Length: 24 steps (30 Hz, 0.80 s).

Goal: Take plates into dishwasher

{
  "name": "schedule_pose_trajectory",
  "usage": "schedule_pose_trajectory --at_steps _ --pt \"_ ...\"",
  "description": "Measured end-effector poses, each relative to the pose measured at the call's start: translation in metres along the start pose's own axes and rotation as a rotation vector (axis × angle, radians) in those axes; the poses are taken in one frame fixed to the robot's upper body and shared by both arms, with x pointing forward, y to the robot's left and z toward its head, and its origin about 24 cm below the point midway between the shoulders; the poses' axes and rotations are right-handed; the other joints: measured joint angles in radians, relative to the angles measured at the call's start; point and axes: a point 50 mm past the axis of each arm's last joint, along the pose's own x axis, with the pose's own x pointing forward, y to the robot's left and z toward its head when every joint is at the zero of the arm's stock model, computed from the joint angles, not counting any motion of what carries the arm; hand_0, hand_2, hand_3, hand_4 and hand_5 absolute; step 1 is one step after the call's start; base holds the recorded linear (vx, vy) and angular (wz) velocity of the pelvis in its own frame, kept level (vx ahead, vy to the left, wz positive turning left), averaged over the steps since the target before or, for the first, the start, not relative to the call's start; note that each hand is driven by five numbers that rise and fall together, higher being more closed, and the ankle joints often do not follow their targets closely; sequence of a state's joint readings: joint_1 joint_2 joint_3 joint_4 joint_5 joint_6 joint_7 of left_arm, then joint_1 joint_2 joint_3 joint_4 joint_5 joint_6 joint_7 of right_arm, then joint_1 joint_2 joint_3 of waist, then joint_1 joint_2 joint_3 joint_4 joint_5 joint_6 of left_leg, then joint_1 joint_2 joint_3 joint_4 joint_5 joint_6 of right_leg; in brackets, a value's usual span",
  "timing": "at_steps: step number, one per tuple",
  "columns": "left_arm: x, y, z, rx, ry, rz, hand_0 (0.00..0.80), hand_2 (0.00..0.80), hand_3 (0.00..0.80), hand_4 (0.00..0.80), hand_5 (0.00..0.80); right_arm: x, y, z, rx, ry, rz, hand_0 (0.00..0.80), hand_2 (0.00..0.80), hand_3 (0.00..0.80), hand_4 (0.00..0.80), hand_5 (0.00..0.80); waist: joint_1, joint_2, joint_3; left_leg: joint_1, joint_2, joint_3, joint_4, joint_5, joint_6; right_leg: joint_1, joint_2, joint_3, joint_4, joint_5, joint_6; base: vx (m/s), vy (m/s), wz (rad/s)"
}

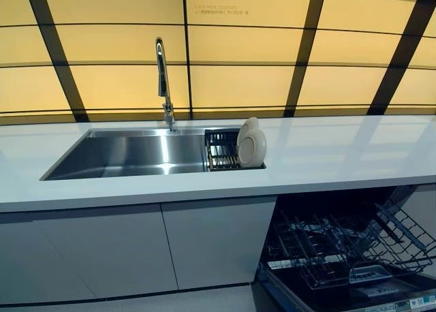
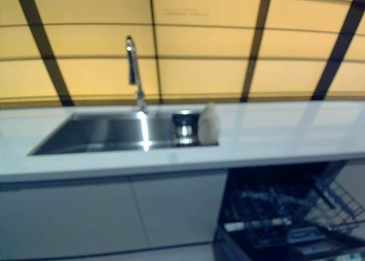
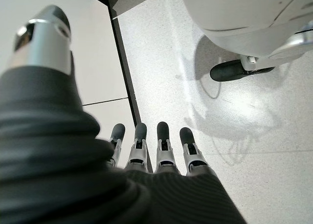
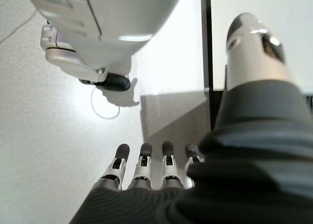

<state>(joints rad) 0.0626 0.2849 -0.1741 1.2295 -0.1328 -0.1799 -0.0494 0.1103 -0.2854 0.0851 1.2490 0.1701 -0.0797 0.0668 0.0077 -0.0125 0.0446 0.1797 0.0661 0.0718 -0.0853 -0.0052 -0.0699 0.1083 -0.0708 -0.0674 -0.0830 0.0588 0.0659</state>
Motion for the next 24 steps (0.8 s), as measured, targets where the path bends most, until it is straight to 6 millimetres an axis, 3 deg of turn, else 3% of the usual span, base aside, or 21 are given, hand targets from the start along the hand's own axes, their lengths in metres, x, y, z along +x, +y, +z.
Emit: schedule_pose_trajectory --at_steps 2,5,9,10,12,18,20,24 --pt "0.000 0.001 0.000 0.000 -0.001 0.003 0.000 0.000 0.000 0.000 0.000 -0.001 -0.004 -0.006 0.041 0.020 -0.033 0.000 0.000 0.000 0.000 0.000 -0.006 -0.007 0.002 -0.001 -0.001 0.007 0.000 0.000 0.000 -0.005 0.000 0.006 0.002 0.001 0.000 -0.009 0.024 -0.10" --pt "0.000 0.008 0.001 0.006 -0.004 0.020 0.000 0.000 0.000 0.000 0.000 -0.004 -0.021 -0.012 0.234 0.043 -0.170 0.000 0.000 0.000 0.000 0.000 -0.021 -0.017 0.008 -0.002 -0.001 0.020 -0.004 -0.001 0.000 -0.014 0.000 0.018 0.008 -0.001 0.004 -0.007 0.018 -0.13" --pt "-0.002 0.021 0.001 0.015 -0.002 0.049 0.000 0.000 0.000 0.000 0.000 -0.013 -0.067 -0.005 0.520 -0.027 -0.444 0.000 0.000 0.000 0.000 0.000 -0.027 -0.036 0.017 -0.006 -0.001 0.053 -0.005 -0.008 0.000 -0.034 -0.002 0.028 0.013 0.006 0.011 -0.026 0.040 -0.25" --pt "-0.003 0.025 0.000 -0.007 -0.003 0.066 0.000 0.000 0.000 0.000 0.000 -0.019 -0.087 0.011 0.587 -0.117 -0.535 0.000 0.000 0.000 0.000 0.000 -0.042 -0.045 0.023 -0.007 -0.003 0.062 -0.005 -0.008 0.002 -0.040 -0.004 0.031 0.013 0.010 0.012 -0.049 0.074 -0.16" --pt "-0.004 0.027 -0.002 -0.017 0.001 0.076 0.000 0.000 0.000 0.000 0.000 -0.028 -0.102 0.044 0.627 -0.286 -0.602 0.000 0.000 0.000 0.000 0.000 -0.067 -0.051 0.027 -0.014 -0.005 0.065 -0.005 -0.007 0.003 -0.046 -0.005 0.036 0.014 0.014 0.012 -0.050 0.067 -0.10" --pt "-0.002 0.024 0.008 -0.020 -0.040 0.075 0.000 0.000 0.000 0.000 0.000 -0.058 -0.117 0.117 0.678 -0.668 -0.687 0.000 0.000 0.000 0.000 0.000 -0.074 -0.065 0.040 -0.016 -0.012 0.068 -0.005 -0.008 0.006 -0.046 -0.010 0.040 0.007 0.025 0.009 -0.026 0.077 -0.03" --pt "-0.002 0.021 0.009 -0.026 -0.053 0.069 0.000 0.000 0.000 0.000 0.000 -0.083 -0.126 0.152 0.702 -0.870 -0.680 0.000 0.000 0.000 0.000 0.000 -0.074 -0.051 0.049 -0.017 -0.018 0.068 -0.005 -0.008 0.012 -0.046 -0.018 0.040 0.005 0.028 0.014 -0.006 0.097 0.01" --pt "-0.003 0.019 0.004 -0.034 -0.034 0.071 0.000 0.000 0.000 0.000 0.000 -0.119 -0.134 0.195 0.727 -1.118 -0.652 0.000 0.000 0.000 0.000 0.000 -0.073 -0.031 0.055 -0.018 -0.028 0.065 -0.006 -0.009 0.018 -0.047 -0.027 0.040 0.006 0.030 0.021 0.011 0.097 0.01"
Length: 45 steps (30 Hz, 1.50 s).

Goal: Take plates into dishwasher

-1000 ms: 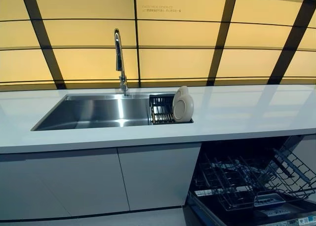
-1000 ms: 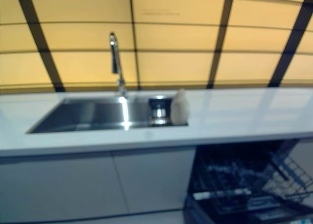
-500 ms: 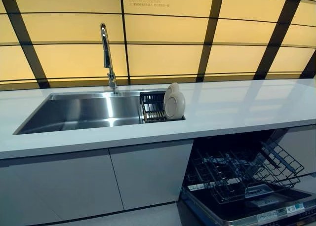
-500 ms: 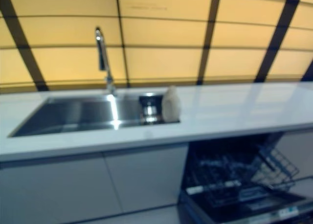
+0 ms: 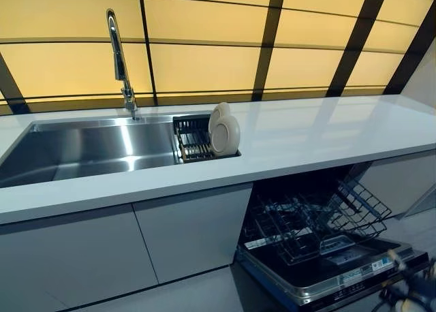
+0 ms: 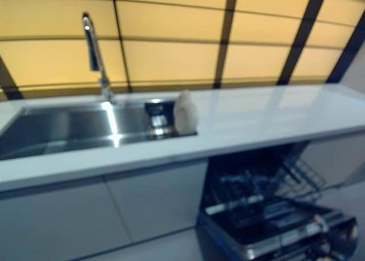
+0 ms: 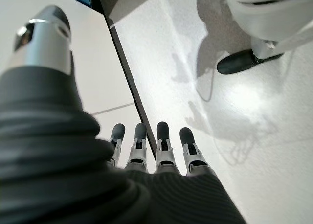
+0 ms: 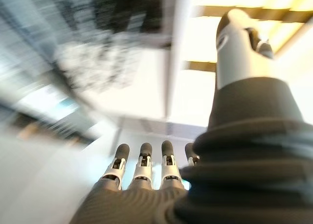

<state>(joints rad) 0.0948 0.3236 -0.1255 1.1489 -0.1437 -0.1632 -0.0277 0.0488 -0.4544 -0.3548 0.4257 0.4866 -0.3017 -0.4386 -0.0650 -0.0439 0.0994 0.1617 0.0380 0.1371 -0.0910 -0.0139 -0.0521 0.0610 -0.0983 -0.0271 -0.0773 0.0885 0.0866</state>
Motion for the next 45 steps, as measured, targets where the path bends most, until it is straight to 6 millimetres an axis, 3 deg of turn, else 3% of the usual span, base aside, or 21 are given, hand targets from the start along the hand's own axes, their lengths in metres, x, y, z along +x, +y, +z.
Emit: schedule_pose_trajectory --at_steps 1,7,16,18,20,24,26,29,30,31,32,34,36,38,39,41,43,45 --pt "-0.001 -0.002 -0.005 -0.004 0.013 -0.004 0.000 0.000 0.000 0.000 0.000 0.000 0.013 0.021 0.059 -0.081 0.042 0.000 0.000 0.000 0.000 0.000 -0.001 0.008 -0.001 0.000 -0.003 -0.001 0.000 -0.001 0.002 0.000 -0.003 0.000 0.002 0.000 0.002 0.010 0.095 0.01" --pt "-0.002 -0.012 -0.010 -0.019 0.030 -0.026 0.000 0.000 0.000 0.000 0.000 -0.004 0.050 0.082 0.234 -0.310 0.143 0.000 0.000 0.000 0.000 0.000 0.002 0.011 -0.005 -0.001 -0.018 -0.006 0.000 0.001 0.016 -0.003 -0.024 -0.002 0.012 -0.004 0.017 0.013 0.087 0.03" --pt "-0.001 -0.019 -0.008 -0.021 0.027 -0.041 0.000 0.000 0.000 0.000 0.000 -0.012 0.086 0.127 0.339 -0.497 0.271 0.000 0.000 0.000 0.000 0.000 0.032 0.005 -0.025 -0.021 -0.048 -0.031 0.007 0.010 0.041 -0.033 -0.056 -0.015 0.063 -0.012 0.036 -0.003 0.068 0.08" --pt "0.000 -0.020 -0.006 -0.008 0.028 -0.047 0.000 0.000 0.000 0.000 0.000 -0.012 0.091 0.135 0.360 -0.526 0.288 0.000 0.000 0.000 0.000 0.000 0.033 0.005 -0.027 -0.035 -0.053 -0.040 0.009 0.012 0.045 -0.058 -0.062 -0.017 0.102 -0.014 0.039 -0.007 0.079 0.12" --pt "0.003 -0.020 -0.001 0.003 0.031 -0.052 0.000 0.000 0.000 0.000 0.000 -0.011 0.092 0.142 0.373 -0.553 0.292 0.000 0.000 0.000 0.000 0.000 0.054 0.012 -0.025 -0.058 -0.055 -0.080 0.024 0.017 0.060 -0.115 -0.063 -0.020 0.197 -0.013 0.040 0.030 0.112 0.20" --pt "0.004 -0.018 -0.001 0.041 0.049 -0.059 0.000 0.000 0.000 0.000 0.000 -0.012 0.100 0.153 0.384 -0.586 0.329 0.000 0.000 0.000 0.000 0.000 0.055 0.025 -0.026 -0.069 -0.038 -0.117 0.031 0.026 0.074 -0.191 -0.074 -0.065 0.367 0.014 0.057 0.118 0.019 0.40" --pt "0.002 -0.014 -0.008 0.043 0.080 -0.051 0.000 0.000 0.000 0.000 0.000 -0.013 0.108 0.164 0.394 -0.618 0.369 0.000 0.000 0.000 0.000 0.000 0.059 0.014 -0.034 -0.073 -0.039 -0.123 0.032 0.027 0.076 -0.194 -0.079 -0.076 0.366 -0.003 0.057 0.220 -0.075 0.19" --pt "0.000 -0.009 -0.014 0.049 0.117 -0.037 0.000 0.000 0.000 0.000 0.000 -0.016 0.112 0.176 0.401 -0.666 0.453 0.000 0.000 0.000 0.000 0.000 0.046 -0.011 -0.043 -0.107 -0.039 -0.186 0.034 0.029 0.079 -0.164 -0.028 -0.059 0.207 -0.089 0.076 0.308 -0.106 0.43" --pt "0.000 -0.005 -0.014 0.053 0.119 -0.030 0.000 0.000 0.000 0.000 0.000 -0.016 0.113 0.177 0.398 -0.663 0.482 0.000 0.000 0.000 0.000 0.000 0.042 -0.035 -0.041 -0.104 -0.049 -0.212 0.028 0.037 0.073 -0.122 -0.012 -0.038 0.117 -0.094 0.065 0.286 -0.125 0.64" --pt "0.000 -0.009 -0.015 0.049 0.128 -0.037 0.000 0.000 0.000 0.000 0.000 -0.014 0.115 0.175 0.386 -0.648 0.500 0.000 0.000 0.000 0.000 0.000 0.021 -0.035 -0.038 -0.103 -0.060 -0.224 0.052 0.040 0.067 -0.093 -0.010 -0.044 0.103 -0.075 0.065 0.310 -0.157 0.76" --pt "0.000 -0.018 -0.018 0.047 0.144 -0.057 0.000 0.000 0.000 0.000 0.000 -0.012 0.116 0.172 0.373 -0.624 0.517 0.000 0.000 0.000 0.000 0.000 0.007 -0.043 -0.025 -0.101 -0.106 -0.205 0.160 -0.007 0.064 -0.092 -0.030 -0.049 0.161 -0.079 0.060 0.235 -0.143 0.64" --pt "0.000 -0.028 -0.018 0.060 0.144 -0.084 0.000 0.000 0.000 0.000 0.000 -0.013 0.119 0.177 0.346 -0.631 0.562 0.000 0.000 0.000 0.000 0.000 -0.004 0.001 -0.013 -0.053 -0.117 -0.207 0.151 -0.063 0.105 -0.114 -0.025 -0.063 0.286 -0.121 0.048 0.223 -0.165 0.19" --pt "0.002 -0.024 -0.012 0.074 0.130 -0.076 0.000 0.000 0.000 0.000 0.000 -0.018 0.127 0.175 0.339 -0.621 0.618 0.000 0.000 0.000 0.000 0.000 -0.005 0.022 0.009 -0.026 -0.097 -0.236 0.120 -0.053 0.114 -0.208 -0.008 -0.053 0.426 -0.158 0.065 0.198 -0.183 -0.08" --pt "0.004 -0.017 -0.007 0.093 0.118 -0.062 0.000 0.000 0.000 0.000 0.000 -0.023 0.131 0.179 0.339 -0.635 0.659 0.000 0.000 0.000 0.000 0.000 -0.011 0.006 0.021 -0.021 -0.099 -0.253 0.112 -0.053 0.107 -0.245 0.000 -0.023 0.361 -0.143 0.058 0.227 -0.193 0.14" --pt "0.004 -0.011 -0.006 0.090 0.119 -0.047 0.000 0.000 0.000 0.000 0.000 -0.027 0.135 0.180 0.358 -0.636 0.675 0.000 0.000 0.000 0.000 0.000 -0.018 -0.020 0.021 -0.005 -0.110 -0.265 0.106 -0.061 0.097 -0.248 -0.012 -0.008 0.297 -0.121 0.054 0.227 -0.200 0.34" --pt "0.004 -0.008 -0.007 0.083 0.117 -0.042 0.000 0.000 0.000 0.000 0.000 -0.031 0.141 0.184 0.367 -0.638 0.704 0.000 0.000 0.000 0.000 0.000 -0.022 -0.035 0.012 0.022 -0.108 -0.287 0.096 -0.078 0.081 -0.231 -0.022 -0.022 0.255 -0.073 0.033 0.231 -0.198 0.34" --pt "0.003 -0.013 -0.008 0.081 0.116 -0.059 0.000 0.000 0.000 0.000 0.000 -0.035 0.151 0.193 0.375 -0.651 0.743 0.000 0.000 0.000 0.000 0.000 -0.022 -0.011 -0.004 0.057 -0.075 -0.297 0.074 -0.095 0.057 -0.207 0.002 -0.061 0.241 -0.026 -0.025 0.214 -0.169 0.14" --pt "0.004 -0.023 -0.008 0.072 0.110 -0.084 0.000 0.000 0.000 0.000 0.000 -0.036 0.157 0.201 0.378 -0.657 0.756 0.000 0.000 0.000 0.000 0.000 -0.014 0.050 -0.027 0.062 -0.023 -0.304 0.069 -0.105 0.024 -0.180 0.048 -0.093 0.211 -0.035 -0.072 0.236 -0.216 0.18"
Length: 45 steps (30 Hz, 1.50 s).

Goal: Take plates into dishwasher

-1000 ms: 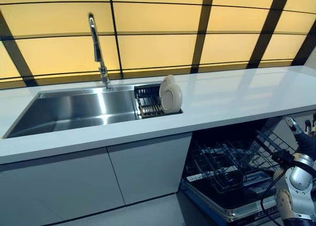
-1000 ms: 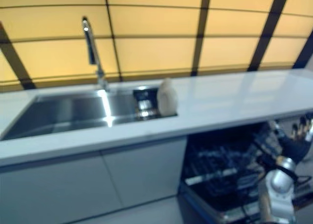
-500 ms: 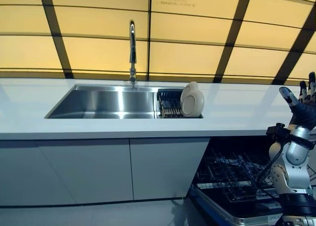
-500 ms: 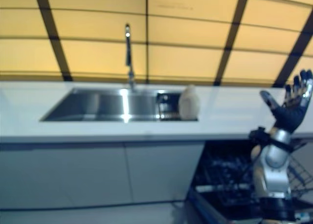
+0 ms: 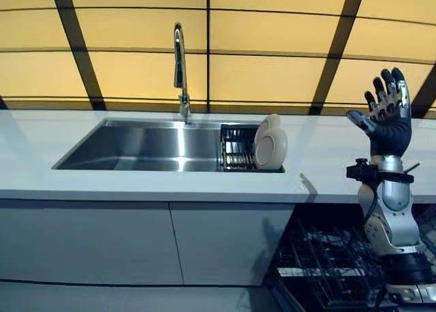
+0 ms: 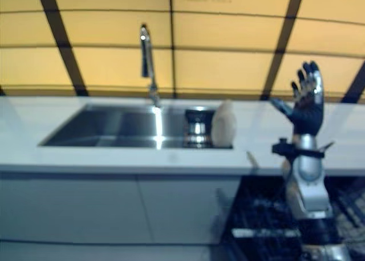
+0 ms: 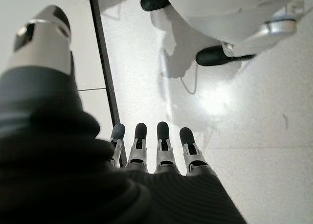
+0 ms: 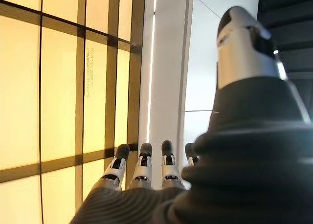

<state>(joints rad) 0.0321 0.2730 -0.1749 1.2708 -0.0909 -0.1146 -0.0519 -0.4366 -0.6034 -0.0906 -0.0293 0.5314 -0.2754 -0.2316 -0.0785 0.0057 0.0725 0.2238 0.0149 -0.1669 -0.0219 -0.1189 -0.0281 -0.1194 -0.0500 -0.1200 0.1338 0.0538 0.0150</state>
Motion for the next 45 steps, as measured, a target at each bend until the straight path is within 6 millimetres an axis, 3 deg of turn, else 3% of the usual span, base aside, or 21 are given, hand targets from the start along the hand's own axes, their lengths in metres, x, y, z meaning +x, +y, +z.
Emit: schedule_pose_trajectory --at_steps 2,9,14,17,19,20,21,22,23,25,27,29,32,33,34,35,36,39,40,41,45 --pt "0.001 -0.002 0.007 0.000 -0.027 -0.006 0.000 0.000 0.000 0.000 0.000 0.002 0.006 -0.002 -0.002 0.020 0.017 0.000 0.000 0.000 0.000 0.000 0.014 0.013 -0.008 0.001 0.013 0.004 0.019 0.002 -0.004 0.019 0.019 -0.005 -0.011 0.003 -0.031 0.139 -0.171 -0.01" --pt "0.003 -0.011 0.028 -0.004 -0.107 -0.036 0.000 0.000 0.000 0.000 0.000 0.001 0.022 -0.011 0.003 0.073 0.063 0.000 0.000 0.000 0.000 0.000 0.012 0.011 -0.007 -0.007 0.022 0.001 0.075 -0.001 -0.020 0.057 0.037 -0.011 -0.043 -0.017 -0.043 0.089 -0.131 0.00" --pt "0.004 -0.008 0.020 -0.004 -0.062 -0.023 0.000 0.000 0.000 0.000 0.000 0.003 0.026 -0.012 -0.004 0.085 0.066 0.000 0.000 0.000 0.000 0.000 0.014 0.005 -0.005 -0.021 0.029 0.002 0.103 -0.024 -0.055 0.047 0.047 -0.011 -0.033 -0.020 -0.046 0.058 -0.109 -0.01" --pt "0.003 -0.002 0.015 -0.001 -0.038 -0.005 0.000 0.000 0.000 0.000 0.000 0.008 0.029 -0.009 0.002 0.067 0.071 0.000 0.000 0.000 0.000 0.000 0.018 -0.023 0.001 -0.081 0.011 0.002 0.190 -0.037 -0.074 0.024 0.034 -0.012 -0.025 -0.024 -0.052 0.036 -0.117 0.04" --pt "0.003 -0.001 0.015 -0.002 -0.036 0.005 0.000 0.000 0.000 0.000 0.000 0.008 0.030 -0.009 0.004 0.065 0.070 0.000 0.000 0.000 0.000 0.000 0.030 -0.055 0.006 -0.161 -0.027 0.010 0.324 -0.020 -0.118 0.019 0.011 -0.027 -0.043 -0.019 -0.055 0.064 -0.136 0.03" --pt "0.004 -0.003 0.016 -0.004 -0.041 0.003 0.000 0.000 0.000 0.000 0.000 0.009 0.030 -0.009 0.001 0.066 0.069 0.000 0.000 0.000 0.000 0.000 0.052 -0.074 0.009 -0.237 -0.050 0.026 0.444 0.030 -0.151 0.023 -0.005 -0.035 -0.070 -0.026 -0.035 0.099 -0.148 -0.29" --pt "0.004 -0.007 0.018 -0.008 -0.051 -0.004 0.000 0.000 0.000 0.000 0.000 0.013 0.030 -0.006 -0.007 0.056 0.065 0.000 0.000 0.000 0.000 0.000 0.077 -0.048 0.028 -0.328 -0.030 0.028 0.618 0.056 -0.146 -0.005 0.012 -0.048 0.116 -0.079 -0.052 0.064 -0.092 -0.37" --pt "0.003 -0.003 0.014 -0.004 -0.046 0.007 0.000 0.000 0.000 0.000 0.000 0.012 0.032 -0.008 0.003 0.061 0.062 0.000 0.000 0.000 0.000 0.000 0.085 -0.073 0.026 -0.367 -0.051 0.045 0.680 0.089 -0.167 0.012 0.000 -0.045 0.163 -0.123 -0.048 0.099 -0.054 0.01" --pt "0.003 -0.001 0.014 -0.006 -0.050 0.016 0.000 0.000 0.000 0.000 0.000 0.012 0.033 -0.007 -0.011 0.055 0.064 0.000 0.000 0.000 0.000 0.000 0.083 -0.097 0.031 -0.438 -0.048 0.083 0.769 0.122 -0.152 0.037 -0.008 -0.034 0.129 -0.167 -0.106 0.088 -0.005 0.22" --pt "0.003 0.000 0.019 -0.003 -0.079 0.014 0.000 0.000 0.000 0.000 0.000 0.013 0.034 -0.007 -0.013 0.051 0.063 0.000 0.000 0.000 0.000 0.000 0.095 -0.095 0.037 -0.473 -0.039 0.122 0.744 0.130 -0.130 0.042 -0.011 -0.055 0.098 -0.163 -0.111 0.183 0.023 0.05" --pt "0.003 0.002 0.021 0.000 -0.087 0.018 0.000 0.000 0.000 0.000 0.000 0.011 0.040 -0.009 -0.012 0.063 0.076 0.000 0.000 0.000 0.000 0.000 0.096 -0.092 0.045 -0.440 -0.019 0.195 0.519 0.151 -0.095 0.096 0.011 -0.049 -0.029 -0.152 -0.094 0.288 0.069 -0.21" --pt "0.003 0.002 0.019 0.002 -0.079 0.018 0.000 0.000 0.000 0.000 0.000 0.012 0.038 -0.014 -0.017 0.076 0.043 0.000 0.000 0.000 0.000 0.000 0.105 -0.083 0.050 -0.383 -0.015 0.194 0.278 0.157 -0.087 0.136 0.048 -0.002 -0.117 -0.130 -0.061 0.277 0.064 -0.11" --pt "0.003 -0.003 0.021 -0.002 -0.086 0.013 0.000 0.000 0.000 0.000 0.000 0.011 0.037 -0.027 -0.034 0.126 0.024 0.000 0.000 0.000 0.000 0.000 0.152 -0.078 0.078 -0.341 -0.020 0.179 0.023 0.192 -0.097 0.191 0.074 0.076 -0.210 -0.128 -0.059 0.309 0.070 -0.36" --pt "0.003 -0.010 0.019 -0.010 -0.081 0.001 0.000 0.000 0.000 0.000 0.000 0.013 0.036 -0.029 -0.048 0.136 0.027 0.000 0.000 0.000 0.000 0.000 0.181 -0.038 0.095 -0.340 0.009 0.165 -0.035 0.198 -0.117 0.206 0.119 0.102 -0.203 -0.173 -0.010 0.238 0.091 -0.47" --pt "0.004 -0.016 0.019 -0.014 -0.085 -0.013 0.000 0.000 0.000 0.000 0.000 0.018 0.034 -0.027 -0.061 0.127 0.029 0.000 0.000 0.000 0.000 0.000 0.201 0.011 0.103 -0.342 0.065 0.141 -0.056 0.195 -0.137 0.182 0.161 0.097 -0.102 -0.185 -0.058 0.152 0.100 -0.67" --pt "0.003 -0.011 0.021 -0.012 -0.106 -0.003 0.000 0.000 0.000 0.000 0.000 0.026 0.034 -0.021 -0.059 0.101 0.019 0.000 0.000 0.000 0.000 0.000 0.219 0.028 0.113 -0.352 0.093 0.119 -0.039 0.191 -0.154 0.152 0.160 0.109 0.037 -0.152 -0.130 0.165 0.177 -0.42" --pt "0.000 -0.005 0.007 -0.008 -0.061 0.015 0.000 0.000 0.000 0.000 0.000 0.019 0.033 -0.027 -0.058 0.123 0.029 0.000 0.000 0.000 0.000 0.000 0.203 0.027 0.114 -0.379 0.105 0.106 0.023 0.197 -0.149 0.150 0.184 0.125 0.049 -0.158 -0.128 0.124 0.158 -0.35" --pt "-0.002 0.008 -0.004 -0.017 -0.007 0.051 0.000 0.000 0.000 0.000 0.000 0.018 0.035 -0.025 -0.039 0.122 0.064 0.000 0.000 0.000 0.000 0.000 0.234 -0.060 0.115 -0.409 0.054 0.169 0.123 0.192 -0.141 0.107 0.098 0.164 0.025 -0.153 -0.126 0.170 0.145 -0.85" --pt "-0.002 0.005 -0.005 -0.022 -0.002 0.046 0.000 0.000 0.000 0.000 0.000 0.019 0.034 -0.019 -0.049 0.104 0.081 0.000 0.000 0.000 0.000 0.000 0.229 -0.032 0.110 -0.369 0.064 0.172 0.094 0.173 -0.133 0.130 0.097 0.157 -0.003 -0.149 -0.088 0.204 0.140 -0.72" --pt "-0.002 0.000 -0.003 -0.022 -0.014 0.034 0.000 0.000 0.000 0.000 0.000 0.021 0.029 -0.009 -0.052 0.067 0.087 0.000 0.000 0.000 0.000 0.000 0.216 0.005 0.109 -0.334 0.074 0.185 0.051 0.253 -0.045 0.150 0.102 0.153 0.032 -0.180 -0.028 0.145 0.096 -0.21" --pt "0.001 0.014 0.020 -0.014 -0.093 0.065 0.000 0.000 0.000 0.000 0.000 0.016 0.023 -0.013 -0.037 0.087 0.065 0.000 0.000 0.000 0.000 0.000 0.191 -0.034 0.096 -0.324 0.005 0.213 0.054 0.228 0.004 0.158 0.018 0.151 0.042 -0.226 0.009 0.145 0.088 0.02"
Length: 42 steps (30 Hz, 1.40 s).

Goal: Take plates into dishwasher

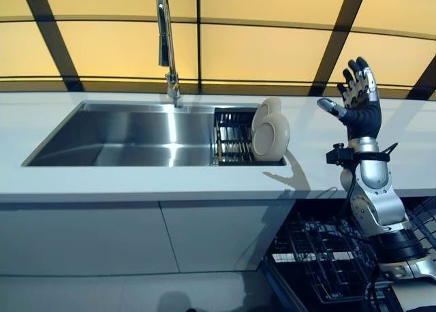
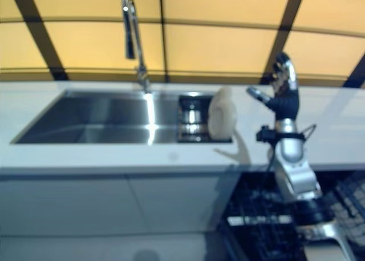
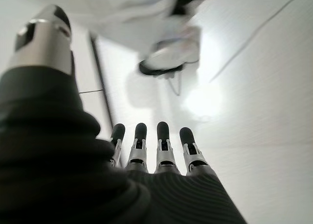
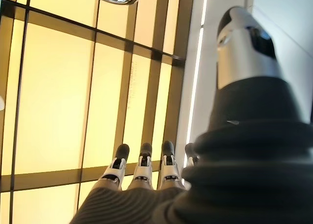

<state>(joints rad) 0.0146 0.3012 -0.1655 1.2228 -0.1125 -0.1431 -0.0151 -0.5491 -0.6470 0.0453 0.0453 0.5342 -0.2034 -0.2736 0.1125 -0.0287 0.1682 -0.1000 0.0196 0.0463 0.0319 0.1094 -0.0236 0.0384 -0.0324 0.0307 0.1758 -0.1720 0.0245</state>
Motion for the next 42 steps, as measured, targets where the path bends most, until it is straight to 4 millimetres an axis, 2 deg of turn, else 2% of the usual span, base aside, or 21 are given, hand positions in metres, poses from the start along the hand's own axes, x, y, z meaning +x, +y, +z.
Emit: schedule_pose_trajectory --at_steps 4,9,13,16,17,18,20,22,24,25,27,29,31,34,35,37,38,39,40,41,42 --pt "0.004 0.000 0.023 0.008 -0.077 -0.005 0.000 0.000 0.000 0.000 0.000 -0.002 -0.002 -0.002 0.009 0.010 -0.002 0.000 0.000 0.000 0.000 0.000 0.010 -0.040 -0.012 -0.006 -0.048 0.007 0.027 -0.035 0.038 0.016 -0.052 -0.007 -0.022 -0.014 0.034 0.169 0.098 0.04" --pt "0.005 0.001 0.028 0.013 -0.093 -0.005 0.000 0.000 0.000 0.000 0.000 -0.003 0.000 -0.004 0.015 0.013 0.010 0.000 0.000 0.000 0.000 0.000 0.022 -0.069 -0.029 -0.004 -0.069 0.006 0.040 -0.063 0.047 0.044 -0.071 -0.011 -0.061 -0.014 0.041 0.141 0.096 0.04" --pt "0.005 0.000 0.027 0.017 -0.087 -0.010 0.000 0.000 0.000 0.000 0.000 -0.004 -0.005 -0.014 0.005 0.051 -0.012 0.000 0.000 0.000 0.000 0.000 0.037 -0.068 -0.040 0.003 -0.076 -0.003 0.060 -0.098 0.056 0.052 -0.076 -0.013 -0.041 -0.016 0.049 0.126 0.134 -0.04" --pt "0.005 -0.002 0.026 0.027 -0.074 -0.023 0.000 0.000 0.000 0.000 0.000 -0.006 -0.006 -0.021 0.006 0.075 -0.028 0.000 0.000 0.000 0.000 0.000 0.035 -0.052 -0.047 0.001 -0.074 -0.018 0.051 -0.103 0.076 -0.049 -0.068 -0.019 0.144 -0.019 0.053 0.154 0.278 -0.09" --pt "0.005 -0.002 0.021 0.031 -0.052 -0.024 0.000 0.000 0.000 0.000 0.000 -0.008 -0.004 -0.022 0.020 0.080 -0.032 0.000 0.000 0.000 0.000 0.000 0.025 -0.048 -0.050 0.004 -0.090 -0.014 0.059 -0.107 0.083 -0.101 -0.072 -0.027 0.257 -0.012 0.056 0.191 0.318 0.03" --pt "0.005 -0.003 0.018 0.038 -0.037 -0.027 0.000 0.000 0.000 0.000 0.000 -0.008 -0.001 -0.023 0.033 0.078 -0.032 0.000 0.000 0.000 0.000 0.000 0.015 -0.036 -0.043 0.009 -0.091 -0.040 0.071 -0.118 0.101 -0.174 -0.086 -0.039 0.431 0.010 0.058 0.184 0.238 0.18" --pt "0.004 -0.005 0.011 0.045 -0.013 -0.034 0.000 0.000 0.000 0.000 0.000 -0.014 -0.002 -0.028 0.017 0.099 -0.033 0.000 0.000 0.000 0.000 0.000 0.001 -0.005 -0.049 0.055 -0.087 -0.054 0.062 -0.122 0.112 -0.218 -0.091 -0.051 0.550 0.103 0.063 0.219 0.115 0.24" --pt "0.001 -0.002 0.002 0.046 0.007 -0.028 0.000 0.000 0.000 0.000 0.000 -0.013 -0.003 -0.027 0.008 0.094 -0.029 0.000 0.000 0.000 0.000 0.000 -0.002 0.002 -0.060 0.073 -0.101 -0.052 0.045 -0.124 0.125 -0.238 -0.130 -0.077 0.583 0.110 0.058 0.231 -0.044 0.12" --pt "0.000 0.000 -0.003 0.049 0.026 -0.022 0.000 0.000 0.000 0.000 0.000 -0.010 -0.005 -0.021 -0.012 0.077 -0.022 0.000 0.000 0.000 0.000 0.000 -0.008 -0.003 -0.066 0.093 -0.113 -0.069 0.032 -0.120 0.137 -0.252 -0.162 -0.109 0.494 0.069 0.063 0.275 -0.140 0.09" --pt "0.000 0.002 -0.005 0.050 0.038 -0.019 0.000 0.000 0.000 0.000 0.000 -0.008 -0.006 -0.016 -0.019 0.060 -0.016 0.000 0.000 0.000 0.000 0.000 -0.018 -0.002 -0.065 0.095 -0.113 -0.078 0.025 -0.113 0.137 -0.257 -0.165 -0.126 0.379 0.062 0.064 0.305 -0.171 0.00" --pt "-0.001 0.002 -0.006 0.041 0.045 -0.015 0.000 0.000 0.000 0.000 0.000 -0.007 -0.006 -0.014 -0.027 0.054 -0.011 0.000 0.000 0.000 0.000 0.000 -0.039 -0.008 -0.064 0.111 -0.119 -0.085 0.012 -0.117 0.133 -0.265 -0.160 -0.134 0.141 0.086 0.102 0.323 -0.160 0.07" --pt "0.000 0.002 -0.006 0.025 0.046 -0.007 0.000 0.000 0.000 0.000 0.000 -0.007 -0.007 -0.015 -0.027 0.057 -0.023 0.000 0.000 0.000 0.000 0.000 -0.079 -0.029 -0.059 0.155 -0.132 -0.105 -0.015 -0.126 0.133 -0.268 -0.145 -0.136 -0.089 0.175 0.144 0.309 -0.122 0.23" --pt "-0.001 0.001 -0.009 0.021 0.053 -0.007 0.000 0.000 0.000 0.000 0.000 -0.004 -0.008 -0.013 -0.032 0.056 -0.033 0.000 0.000 0.000 0.000 0.000 -0.102 -0.038 -0.056 0.198 -0.138 -0.120 -0.036 -0.133 0.132 -0.273 -0.131 -0.147 -0.188 0.229 0.155 0.215 -0.101 0.24" --pt "-0.002 -0.002 -0.013 0.017 0.059 -0.011 0.000 0.000 0.000 0.000 0.000 0.000 -0.020 -0.007 -0.072 0.047 -0.065 0.000 0.000 0.000 0.000 0.000 -0.102 -0.049 -0.058 0.272 -0.136 -0.138 -0.077 -0.156 0.112 -0.226 -0.136 -0.200 -0.176 0.232 0.163 0.241 -0.171 0.12" --pt "-0.003 0.000 -0.014 0.017 0.063 -0.007 0.000 0.000 0.000 0.000 0.000 0.003 -0.027 -0.002 -0.086 0.031 -0.086 0.000 0.000 0.000 0.000 0.000 -0.097 -0.062 -0.062 0.295 -0.132 -0.138 -0.087 -0.167 0.090 -0.199 -0.132 -0.218 -0.181 0.270 0.146 0.232 -0.169 0.03" --pt "-0.003 0.000 -0.015 0.017 0.068 -0.008 0.000 0.000 0.000 0.000 0.000 0.007 -0.035 0.004 -0.120 0.016 -0.099 0.000 0.000 0.000 0.000 0.000 -0.103 -0.050 -0.054 0.301 -0.106 -0.161 -0.070 -0.192 0.065 -0.176 -0.110 -0.227 -0.178 0.326 0.120 0.218 -0.168 0.27" --pt "-0.003 -0.001 -0.014 0.017 0.065 -0.008 0.000 0.000 0.000 0.000 0.000 0.010 -0.042 0.009 -0.157 0.008 -0.108 0.000 0.000 0.000 0.000 0.000 -0.114 -0.043 -0.056 0.311 -0.087 -0.174 -0.073 -0.204 0.048 -0.170 -0.090 -0.227 -0.173 0.358 0.053 0.231 -0.164 0.39" --pt "-0.002 -0.002 -0.013 0.016 0.065 -0.010 0.000 0.000 0.000 0.000 0.000 0.011 -0.046 0.012 -0.170 0.003 -0.115 0.000 0.000 0.000 0.000 0.000 -0.122 -0.032 -0.053 0.315 -0.068 -0.185 -0.074 -0.211 0.038 -0.157 -0.072 -0.226 -0.176 0.352 0.026 0.239 -0.174 0.45" --pt "-0.002 -0.002 -0.013 0.012 0.064 -0.013 0.000 0.000 0.000 0.000 0.000 0.013 -0.050 0.016 -0.179 -0.011 -0.129 0.000 0.000 0.000 0.000 0.000 -0.127 -0.023 -0.051 0.318 -0.054 -0.190 -0.062 -0.219 0.025 -0.144 -0.055 -0.230 -0.173 0.345 -0.015 0.208 -0.135 0.23" --pt "-0.002 -0.003 -0.011 0.002 0.059 -0.014 0.000 0.000 0.000 0.000 0.000 0.017 -0.050 0.021 -0.180 -0.029 -0.134 0.000 0.000 0.000 0.000 0.000 -0.127 -0.014 -0.050 0.318 -0.040 -0.186 -0.052 -0.224 0.016 -0.142 -0.040 -0.229 -0.168 0.336 -0.038 0.238 -0.191 0.12" --pt "-0.001 -0.003 -0.011 0.000 0.057 -0.019 0.000 0.000 0.000 0.000 0.000 0.021 -0.048 0.026 -0.169 -0.049 -0.133 0.000 0.000 0.000 0.000 0.000 -0.126 -0.003 -0.049 0.323 -0.022 -0.186 -0.048 -0.230 0.005 -0.135 -0.027 -0.231 -0.168 0.328 -0.044 0.207 -0.195 -0.08"
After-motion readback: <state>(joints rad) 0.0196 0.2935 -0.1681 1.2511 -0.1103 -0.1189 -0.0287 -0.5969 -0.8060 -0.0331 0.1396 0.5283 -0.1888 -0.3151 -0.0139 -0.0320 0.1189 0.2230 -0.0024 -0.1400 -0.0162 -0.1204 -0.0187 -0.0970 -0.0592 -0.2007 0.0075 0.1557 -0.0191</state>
